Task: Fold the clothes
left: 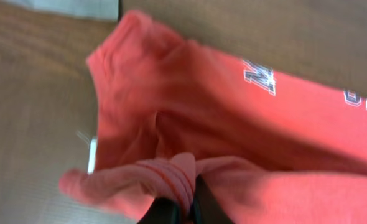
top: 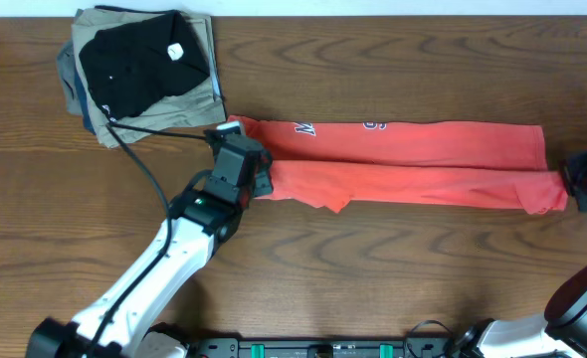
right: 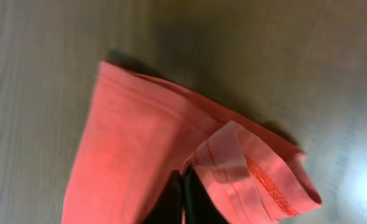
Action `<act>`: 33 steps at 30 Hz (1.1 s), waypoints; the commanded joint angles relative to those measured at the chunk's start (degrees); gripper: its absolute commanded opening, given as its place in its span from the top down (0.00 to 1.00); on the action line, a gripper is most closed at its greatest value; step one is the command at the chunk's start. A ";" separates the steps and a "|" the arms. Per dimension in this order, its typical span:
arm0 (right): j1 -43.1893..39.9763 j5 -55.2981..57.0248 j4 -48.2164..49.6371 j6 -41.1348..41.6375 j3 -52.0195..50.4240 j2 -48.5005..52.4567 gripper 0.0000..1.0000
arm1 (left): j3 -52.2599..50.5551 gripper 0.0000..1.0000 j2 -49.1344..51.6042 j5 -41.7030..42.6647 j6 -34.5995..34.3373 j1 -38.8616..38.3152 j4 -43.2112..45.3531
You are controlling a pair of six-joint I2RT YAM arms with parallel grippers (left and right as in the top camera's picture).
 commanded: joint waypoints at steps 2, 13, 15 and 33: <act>4.09 3.72 0.92 0.15 1.01 -0.02 0.72 | 0.98 0.68 4.26 -3.87 0.15 0.48 2.27; 5.25 3.17 -6.91 -3.08 3.82 -0.04 0.01 | 1.05 0.10 0.07 2.71 0.15 0.46 -6.32; 5.27 2.36 -10.43 -3.39 4.90 -0.04 0.01 | 1.05 0.10 -1.42 8.31 0.15 0.42 -8.70; 11.63 -9.55 -25.14 -16.61 4.59 -0.02 0.01 | 1.05 0.29 12.59 23.76 3.85 -0.94 -3.23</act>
